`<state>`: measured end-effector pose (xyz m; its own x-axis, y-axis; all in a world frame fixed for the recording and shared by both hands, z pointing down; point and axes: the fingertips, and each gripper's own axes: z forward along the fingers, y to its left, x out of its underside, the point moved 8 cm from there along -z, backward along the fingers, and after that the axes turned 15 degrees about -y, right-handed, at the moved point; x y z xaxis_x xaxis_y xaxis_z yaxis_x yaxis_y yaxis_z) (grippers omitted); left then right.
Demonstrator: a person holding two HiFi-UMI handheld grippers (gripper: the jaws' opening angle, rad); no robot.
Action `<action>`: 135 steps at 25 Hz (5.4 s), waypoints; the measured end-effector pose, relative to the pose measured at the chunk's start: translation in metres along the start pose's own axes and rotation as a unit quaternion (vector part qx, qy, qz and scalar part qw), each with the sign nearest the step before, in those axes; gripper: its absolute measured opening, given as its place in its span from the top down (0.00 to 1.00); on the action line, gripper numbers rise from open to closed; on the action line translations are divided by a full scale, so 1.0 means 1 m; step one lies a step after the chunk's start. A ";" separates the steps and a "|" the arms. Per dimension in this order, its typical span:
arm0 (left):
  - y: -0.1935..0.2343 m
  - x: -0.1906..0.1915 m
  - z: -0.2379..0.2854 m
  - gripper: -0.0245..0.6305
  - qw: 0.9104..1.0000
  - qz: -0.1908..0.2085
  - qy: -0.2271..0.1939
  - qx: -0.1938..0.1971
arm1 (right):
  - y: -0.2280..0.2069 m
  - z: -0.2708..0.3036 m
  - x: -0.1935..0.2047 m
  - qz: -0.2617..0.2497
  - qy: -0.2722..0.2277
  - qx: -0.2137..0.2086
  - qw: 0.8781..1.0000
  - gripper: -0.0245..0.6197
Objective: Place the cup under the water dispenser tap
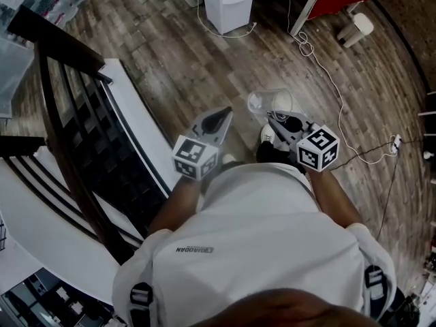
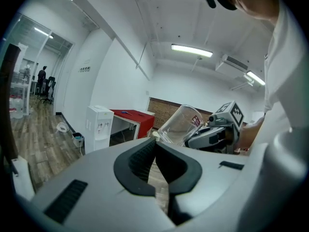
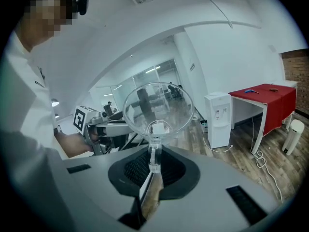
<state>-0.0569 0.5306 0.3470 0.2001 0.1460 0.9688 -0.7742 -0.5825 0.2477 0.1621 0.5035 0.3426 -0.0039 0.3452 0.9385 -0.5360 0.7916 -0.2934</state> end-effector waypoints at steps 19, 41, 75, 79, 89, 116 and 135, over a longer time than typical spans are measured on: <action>0.034 -0.014 0.100 0.97 0.999 0.000 -0.009 -0.044 | -0.114 0.046 -0.032 -0.006 0.004 -0.026 1.000 0.90; 0.042 -0.029 0.276 0.97 0.998 0.013 0.019 -0.056 | -0.279 0.040 -0.067 0.008 0.001 -0.040 0.999 0.90; 0.185 -0.037 0.373 0.97 0.997 0.003 0.052 -0.059 | -0.383 0.161 -0.097 0.029 0.024 -0.017 0.999 0.90; 0.208 -0.049 0.385 0.97 0.998 0.007 0.046 -0.051 | -0.390 0.182 -0.111 0.020 0.024 -0.015 0.999 0.90; 0.276 -0.061 0.404 0.97 0.998 0.006 0.040 -0.041 | -0.409 0.239 -0.129 0.005 0.047 0.005 0.999 0.90; 0.375 -0.066 0.406 0.97 0.999 -0.006 0.028 -0.019 | -0.418 0.329 -0.149 -0.028 0.068 0.036 0.997 0.90; 0.425 -0.072 0.463 0.97 0.996 0.002 0.045 -0.077 | -0.507 0.400 -0.175 -0.030 0.073 -0.020 0.997 0.90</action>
<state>-0.1221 -0.0976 0.3803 0.1478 0.2183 0.9646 -0.8595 -0.4542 0.2345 0.0967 -0.1596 0.3999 0.1509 0.3635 0.9193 -0.4967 0.8319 -0.2474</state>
